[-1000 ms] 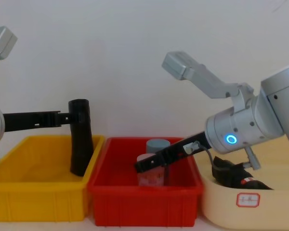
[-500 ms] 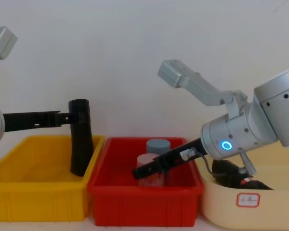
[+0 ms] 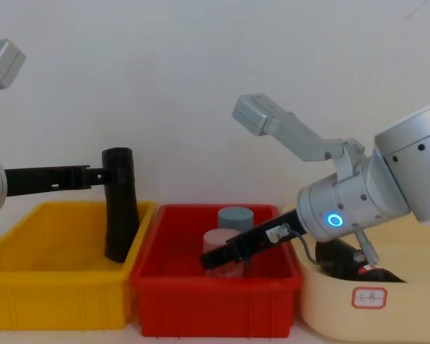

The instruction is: Pick up the garbage bag with the one hand and transfer it to the other hand.

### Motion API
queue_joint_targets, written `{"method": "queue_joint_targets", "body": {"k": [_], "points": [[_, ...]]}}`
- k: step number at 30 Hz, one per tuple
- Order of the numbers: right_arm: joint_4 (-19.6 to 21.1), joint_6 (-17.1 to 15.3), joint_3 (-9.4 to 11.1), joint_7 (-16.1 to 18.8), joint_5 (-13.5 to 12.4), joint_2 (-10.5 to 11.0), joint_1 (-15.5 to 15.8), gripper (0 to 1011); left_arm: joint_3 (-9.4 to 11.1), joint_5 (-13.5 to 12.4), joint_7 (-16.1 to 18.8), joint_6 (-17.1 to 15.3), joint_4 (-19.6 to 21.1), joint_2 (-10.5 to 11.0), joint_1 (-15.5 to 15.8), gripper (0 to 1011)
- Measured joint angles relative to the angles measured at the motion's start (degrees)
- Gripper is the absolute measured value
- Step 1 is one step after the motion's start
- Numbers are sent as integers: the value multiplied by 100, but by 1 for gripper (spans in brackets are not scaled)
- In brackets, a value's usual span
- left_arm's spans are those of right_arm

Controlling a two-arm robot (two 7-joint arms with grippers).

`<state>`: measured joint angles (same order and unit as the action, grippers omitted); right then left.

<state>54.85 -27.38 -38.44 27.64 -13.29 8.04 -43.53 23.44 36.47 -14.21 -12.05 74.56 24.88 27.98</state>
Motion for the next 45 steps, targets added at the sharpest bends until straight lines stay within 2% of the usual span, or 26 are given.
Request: {"method": "queue_joint_targets", "body": {"k": [2, 5, 14, 21, 25, 28, 29, 35, 45], "points": [[-6, 1, -1, 1, 1, -2, -1, 685, 0, 0, 0, 0, 0, 0, 0, 1000], [-18, 5, -2, 5, 4, -7, -4, 648, 0, 0, 0, 0, 0, 0, 0, 1001], [87, -24, 50, 6, -2, 16, 51, 650, 0, 0, 0, 0, 0, 0, 0, 1000], [579, -189, 261, -47, -130, 144, 233, 648, 0, 0, 0, 0, 0, 0, 0, 1000], [1022, -342, 448, -126, -248, 260, 372, 650, 0, 0, 0, 0, 0, 0, 0, 1000], [1541, -494, 683, -229, -367, 400, 538, 650, 0, 0, -1, 0, 0, 0, 0, 1000], [1541, -494, 683, -229, -367, 400, 538, 650, 0, 0, 0, 0, 0, 0, 0, 1000], [2442, -753, 1174, -508, -575, 662, 869, 648, 0, 0, 0, 0, 0, 0, 0, 1000], [3329, -969, 1864, -960, -785, 971, 1347, 648, 0, 0, 0, 0, 0, 0, 0, 1000]]}}
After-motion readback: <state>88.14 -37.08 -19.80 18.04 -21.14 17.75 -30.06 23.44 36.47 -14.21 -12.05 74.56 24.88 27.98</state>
